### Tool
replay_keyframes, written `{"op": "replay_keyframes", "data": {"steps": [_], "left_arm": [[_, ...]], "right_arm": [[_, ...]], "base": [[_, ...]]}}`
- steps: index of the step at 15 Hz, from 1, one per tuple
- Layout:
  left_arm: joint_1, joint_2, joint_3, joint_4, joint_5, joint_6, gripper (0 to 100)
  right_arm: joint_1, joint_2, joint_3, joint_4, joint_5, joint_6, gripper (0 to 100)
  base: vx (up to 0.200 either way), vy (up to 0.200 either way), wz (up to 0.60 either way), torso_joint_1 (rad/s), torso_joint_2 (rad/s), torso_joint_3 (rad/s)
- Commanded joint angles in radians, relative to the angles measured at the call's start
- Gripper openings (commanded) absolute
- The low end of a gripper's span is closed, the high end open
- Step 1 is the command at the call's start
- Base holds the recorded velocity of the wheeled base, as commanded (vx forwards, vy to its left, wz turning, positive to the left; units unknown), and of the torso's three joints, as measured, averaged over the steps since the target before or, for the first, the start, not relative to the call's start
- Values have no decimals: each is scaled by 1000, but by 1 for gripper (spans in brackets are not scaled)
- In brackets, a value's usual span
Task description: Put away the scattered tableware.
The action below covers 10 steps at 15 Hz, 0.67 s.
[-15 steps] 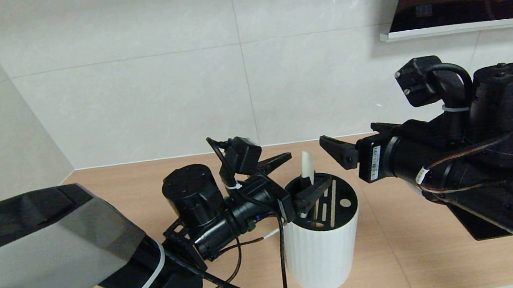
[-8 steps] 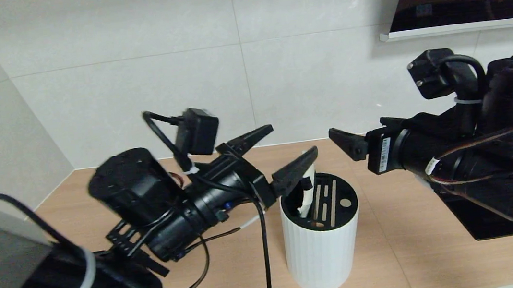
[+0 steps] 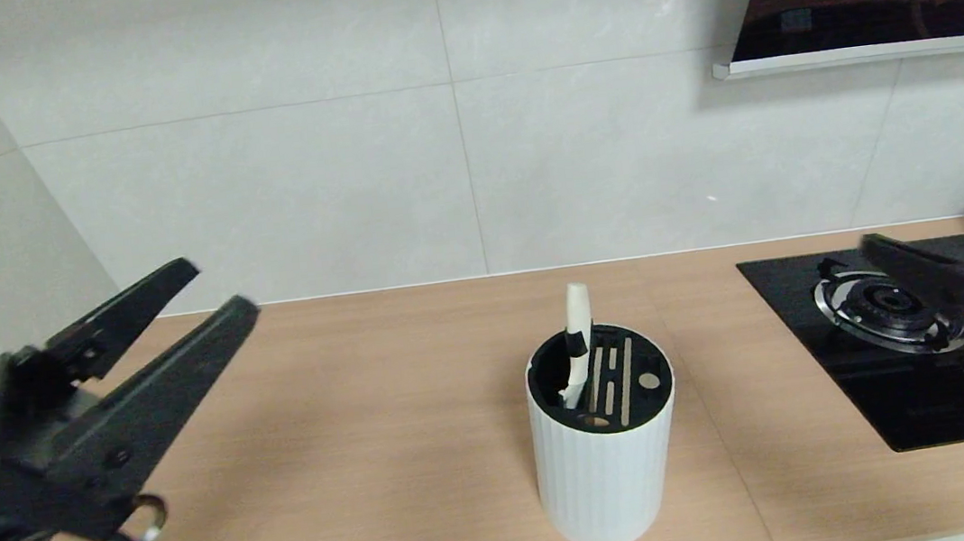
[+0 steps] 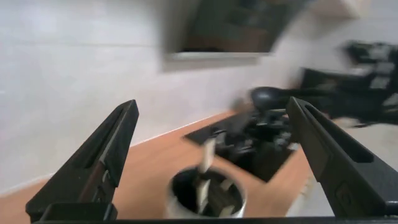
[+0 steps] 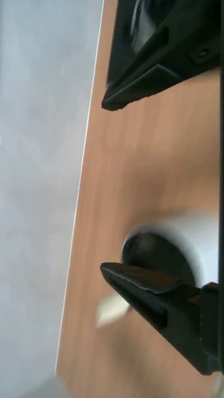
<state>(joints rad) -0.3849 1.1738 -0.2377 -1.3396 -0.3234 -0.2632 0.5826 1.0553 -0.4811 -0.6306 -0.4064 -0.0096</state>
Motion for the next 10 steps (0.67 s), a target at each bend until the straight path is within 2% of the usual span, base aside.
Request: {"op": "replay_keyframes", "data": {"steps": [1, 2, 3, 4, 6, 8, 9, 10], "left_arm": [[61, -425, 116, 244, 3, -7, 100], [61, -533, 109, 373, 3, -7, 100], [67, -683, 78, 571, 1, -7, 100], [98, -793, 52, 723, -2, -7, 100], [149, -965, 18, 927, -5, -8, 100], [212, -1083, 40, 1027, 3, -4, 100], [221, -1079, 74, 1001, 33, 1, 100], [236, -1079, 115, 928, 98, -1, 100]], "right_arm": [[-213, -439, 210, 141, 11, -30, 100], [-248, -520, 213, 197, 12, -29, 100], [-286, -623, 206, 272, 11, -29, 100], [-319, -703, 206, 336, 11, -32, 100], [-380, -825, 200, 465, 12, -38, 100], [-421, -934, 197, 571, 12, -40, 100], [-451, -957, 200, 594, 4, -52, 100], [-472, -956, 200, 583, -8, -50, 100]], "base": [[0, 0, 0, 0, 0, 0], [0, 0, 0, 0, 0, 0], [0, 0, 0, 0, 0, 0], [0, 0, 0, 0, 0, 0], [0, 0, 0, 0, 0, 0], [0, 0, 0, 0, 0, 0], [0, 0, 0, 0, 0, 0], [0, 0, 0, 0, 0, 0]]}}
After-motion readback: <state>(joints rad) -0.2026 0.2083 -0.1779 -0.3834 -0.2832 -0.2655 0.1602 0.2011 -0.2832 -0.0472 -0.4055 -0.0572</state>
